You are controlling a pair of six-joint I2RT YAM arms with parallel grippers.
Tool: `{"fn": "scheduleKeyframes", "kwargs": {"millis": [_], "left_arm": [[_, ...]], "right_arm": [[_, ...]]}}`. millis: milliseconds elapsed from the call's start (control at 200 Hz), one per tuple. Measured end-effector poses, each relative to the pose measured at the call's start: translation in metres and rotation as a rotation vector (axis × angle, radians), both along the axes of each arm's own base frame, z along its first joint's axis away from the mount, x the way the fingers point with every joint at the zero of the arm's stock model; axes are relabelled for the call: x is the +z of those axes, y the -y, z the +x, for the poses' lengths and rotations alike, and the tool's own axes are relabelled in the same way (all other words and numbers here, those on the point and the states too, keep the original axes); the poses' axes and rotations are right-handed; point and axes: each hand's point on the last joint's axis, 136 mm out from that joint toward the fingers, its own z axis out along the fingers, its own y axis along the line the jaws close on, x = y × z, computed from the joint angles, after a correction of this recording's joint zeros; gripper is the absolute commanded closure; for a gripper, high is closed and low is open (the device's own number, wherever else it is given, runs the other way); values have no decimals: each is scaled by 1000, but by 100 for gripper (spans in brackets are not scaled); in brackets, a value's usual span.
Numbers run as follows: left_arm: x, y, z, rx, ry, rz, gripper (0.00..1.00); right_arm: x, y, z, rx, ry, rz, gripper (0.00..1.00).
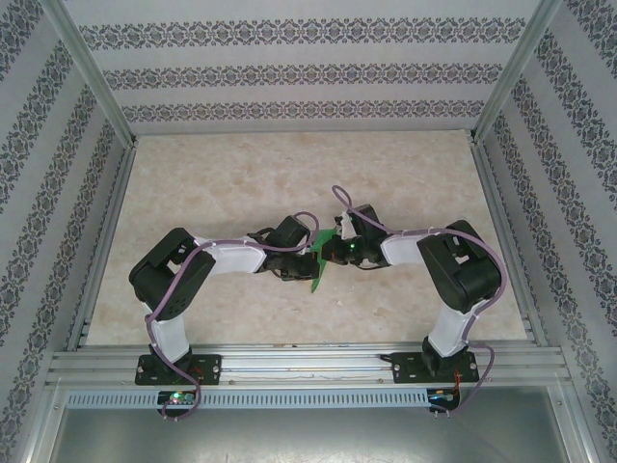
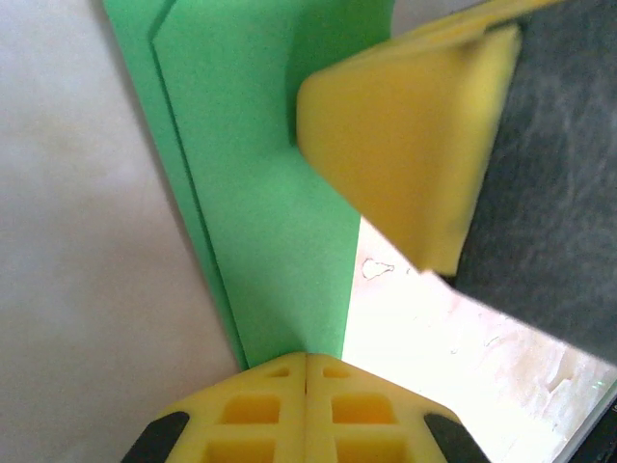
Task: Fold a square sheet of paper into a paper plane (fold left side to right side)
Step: Fold the wing for the fifth time at the center of the table.
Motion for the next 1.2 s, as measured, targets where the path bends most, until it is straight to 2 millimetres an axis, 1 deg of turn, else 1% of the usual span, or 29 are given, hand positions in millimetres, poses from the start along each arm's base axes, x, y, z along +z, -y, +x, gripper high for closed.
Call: {"fn": "scheduleKeyframes", "kwargs": {"millis": [485,789,884,1039,1199], "left_arm": [[0,-1,3,1,16,9,100],[0,-1,5,6,27,12,100],[0,-1,5,7,26,13,100],[0,-1,5,7,26,13,100],[0,-1,5,7,26,13,100]], "right_arm": [[-1,8,15,-6,-42,18,100],[-1,10,20,-2,-75,37,100],[0,14,28,-15,-64,34,100],[1,27,48,-64,-32,15,100],[1,30,54,-76,-30,10,100]]}}
